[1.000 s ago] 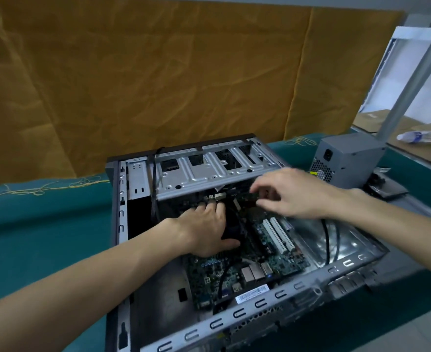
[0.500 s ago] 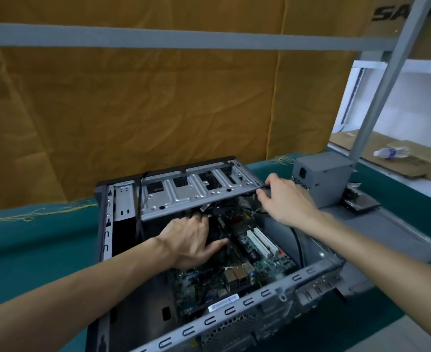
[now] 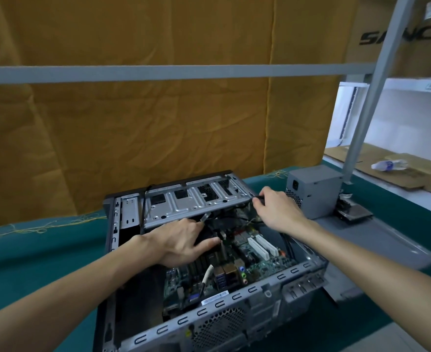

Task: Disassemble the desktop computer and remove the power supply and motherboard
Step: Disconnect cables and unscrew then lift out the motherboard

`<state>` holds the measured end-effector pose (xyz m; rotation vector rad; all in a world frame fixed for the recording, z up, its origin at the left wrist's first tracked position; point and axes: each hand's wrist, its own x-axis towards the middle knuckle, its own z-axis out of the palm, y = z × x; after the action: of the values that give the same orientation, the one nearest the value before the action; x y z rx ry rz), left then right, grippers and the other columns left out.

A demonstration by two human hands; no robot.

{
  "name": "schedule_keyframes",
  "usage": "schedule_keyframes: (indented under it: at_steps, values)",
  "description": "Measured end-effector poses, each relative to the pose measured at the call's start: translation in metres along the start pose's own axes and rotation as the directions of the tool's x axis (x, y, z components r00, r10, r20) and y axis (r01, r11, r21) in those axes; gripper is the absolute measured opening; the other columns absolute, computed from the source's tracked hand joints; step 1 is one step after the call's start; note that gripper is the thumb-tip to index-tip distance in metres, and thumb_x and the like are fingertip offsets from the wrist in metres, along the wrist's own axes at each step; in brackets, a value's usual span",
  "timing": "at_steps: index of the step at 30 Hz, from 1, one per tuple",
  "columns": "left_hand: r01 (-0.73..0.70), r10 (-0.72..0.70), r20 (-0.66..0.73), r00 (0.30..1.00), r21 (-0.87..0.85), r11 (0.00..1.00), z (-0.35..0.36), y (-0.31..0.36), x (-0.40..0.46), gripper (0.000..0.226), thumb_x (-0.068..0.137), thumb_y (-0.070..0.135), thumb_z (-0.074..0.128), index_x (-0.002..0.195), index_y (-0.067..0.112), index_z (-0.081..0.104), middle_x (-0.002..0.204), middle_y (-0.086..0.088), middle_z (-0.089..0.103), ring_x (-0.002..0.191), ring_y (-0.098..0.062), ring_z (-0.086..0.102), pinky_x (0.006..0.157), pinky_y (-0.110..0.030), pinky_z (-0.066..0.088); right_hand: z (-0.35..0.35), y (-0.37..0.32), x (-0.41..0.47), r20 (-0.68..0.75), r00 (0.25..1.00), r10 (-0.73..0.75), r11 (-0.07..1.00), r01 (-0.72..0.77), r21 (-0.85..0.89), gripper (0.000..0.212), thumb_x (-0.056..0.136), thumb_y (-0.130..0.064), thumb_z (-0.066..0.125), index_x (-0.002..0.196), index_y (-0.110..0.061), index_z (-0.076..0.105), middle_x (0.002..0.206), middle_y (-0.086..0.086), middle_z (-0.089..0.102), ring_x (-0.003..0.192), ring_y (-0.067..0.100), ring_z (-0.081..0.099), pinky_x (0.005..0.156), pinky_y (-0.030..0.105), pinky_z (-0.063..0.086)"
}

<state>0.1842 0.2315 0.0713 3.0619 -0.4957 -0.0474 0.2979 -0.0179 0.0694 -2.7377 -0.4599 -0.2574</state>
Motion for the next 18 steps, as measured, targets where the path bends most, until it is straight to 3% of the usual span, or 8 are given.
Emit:
schedule_keyframes:
  at_steps: [10,15,18]
  values:
    - [-0.041,0.045,0.057,0.997,-0.074,0.996,-0.021,-0.011,-0.002,0.099,0.086,0.089,0.016,0.116,0.007,0.062,0.087,-0.018,0.069,0.075,-0.030,0.067,0.079,-0.047,0.056,0.004,0.004,0.003,-0.009,1.000,0.013,0.998,-0.013,0.061,0.040,0.108,-0.046,0.038,0.116,-0.013,0.058,0.076,-0.003,0.064,0.065,0.014,0.062,0.053,0.033,0.040]
    - [-0.038,0.045,0.070,0.997,-0.098,0.994,-0.028,-0.014,-0.003,0.095,0.083,0.092,0.019,0.101,0.010,0.063,0.080,-0.022,0.065,0.065,-0.036,0.060,0.068,-0.050,0.055,0.006,0.006,0.006,-0.003,1.000,0.010,0.998,-0.010,0.070,0.040,0.108,-0.047,0.037,0.115,-0.013,0.057,0.072,-0.003,0.065,0.060,0.015,0.062,0.050,0.033,0.038]
    - [-0.030,0.037,0.068,0.997,-0.110,0.993,-0.033,-0.013,-0.003,0.094,0.083,0.092,0.019,0.097,0.009,0.062,0.074,-0.019,0.061,0.057,-0.030,0.052,0.064,-0.048,0.053,0.008,0.008,0.007,-0.009,1.000,-0.003,0.998,0.003,0.057,0.041,0.107,-0.047,0.037,0.116,-0.012,0.057,0.073,-0.003,0.065,0.062,0.015,0.063,0.051,0.033,0.039]
